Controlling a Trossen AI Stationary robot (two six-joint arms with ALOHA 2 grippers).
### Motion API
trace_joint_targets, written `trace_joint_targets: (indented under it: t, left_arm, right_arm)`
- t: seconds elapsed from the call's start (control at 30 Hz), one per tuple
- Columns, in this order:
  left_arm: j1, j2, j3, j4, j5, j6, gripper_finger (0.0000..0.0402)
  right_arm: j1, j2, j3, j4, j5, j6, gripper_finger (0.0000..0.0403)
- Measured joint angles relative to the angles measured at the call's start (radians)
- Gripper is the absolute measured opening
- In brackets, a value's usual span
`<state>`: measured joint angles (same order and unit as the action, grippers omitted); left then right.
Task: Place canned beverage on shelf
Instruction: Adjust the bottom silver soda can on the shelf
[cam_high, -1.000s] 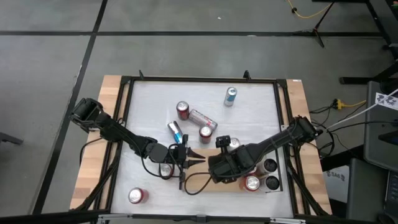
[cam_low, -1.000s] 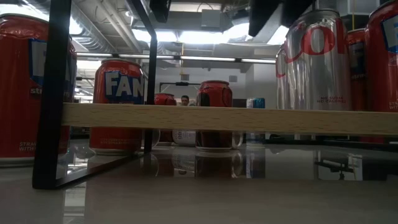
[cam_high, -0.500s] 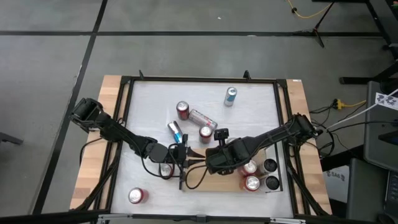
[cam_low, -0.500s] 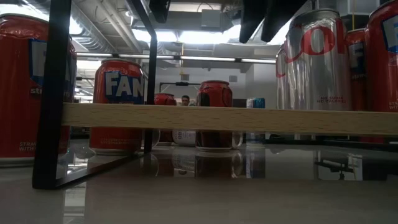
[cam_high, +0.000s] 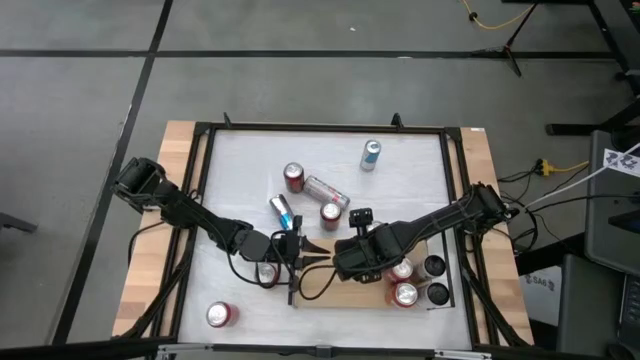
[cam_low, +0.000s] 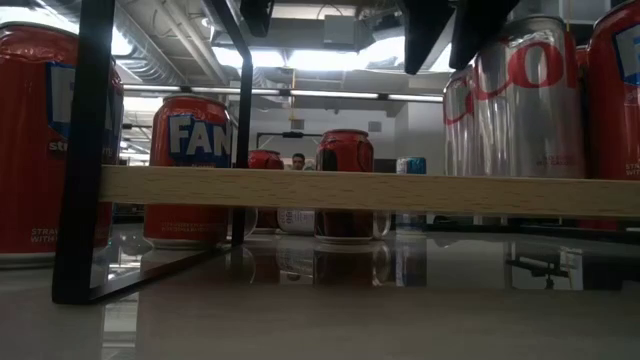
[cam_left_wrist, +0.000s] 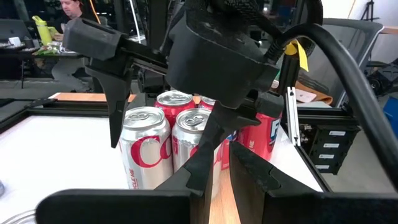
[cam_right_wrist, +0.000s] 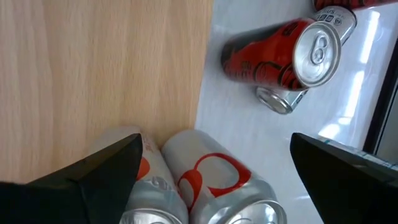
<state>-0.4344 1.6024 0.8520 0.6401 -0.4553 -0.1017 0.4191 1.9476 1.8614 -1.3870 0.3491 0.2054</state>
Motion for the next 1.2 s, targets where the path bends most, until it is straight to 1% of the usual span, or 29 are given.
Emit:
trace_joint_targets:
  t: [0.1,0.2,0.37,0.5,0.67,0.73,0.8,0.9,1.07,1.2]
  left_arm:
    - [0.0,0.0,0.0,0.0,0.0,0.0,0.0045]
    - [0.0,0.0,0.0,0.0,0.0,0.0,0.0045]
    - [0.0,0.0,0.0,0.001,-0.009,0.0,0.0045]
    - [0.0,0.0,0.0,0.004,-0.01,0.0,0.0045]
    - [0.0,0.0,0.0,0.006,-0.04,0.0,0.0045]
    - [0.002,0.0,0.0,0.007,-0.045,-0.001,0.0045]
    - [0.003,0.0,0.0,0.008,-0.055,-0.002,0.0045]
    - [0.007,0.0,0.0,0.008,-0.06,-0.004,0.0045]
    - [0.012,0.0,0.0,0.007,-0.061,-0.03,0.0045]
    - [0.012,0.0,0.0,0.007,-0.061,-0.03,0.0045]
  right_arm:
    - [0.0,0.0,0.01,-0.002,0.002,-0.001,0.0399]
    - [-0.001,-0.004,0.049,-0.012,0.005,-0.017,0.0399]
    - [-0.012,-0.023,0.138,-0.07,0.056,-0.058,0.0399]
    - [-0.057,-0.068,0.162,-0.108,0.079,-0.08,0.0399]
    - [-0.146,-0.141,0.14,-0.161,0.131,-0.082,0.0399]
    - [-0.187,-0.177,0.101,-0.165,0.157,-0.084,0.0399]
    - [-0.228,-0.216,0.043,-0.154,0.16,-0.089,0.0399]
    - [-0.287,-0.284,-0.083,-0.103,0.144,-0.102,0.0399]
    - [-0.359,-0.396,-0.322,0.073,0.054,-0.138,0.0399]
    - [-0.399,-0.443,-0.464,0.181,-0.032,-0.168,0.0399]
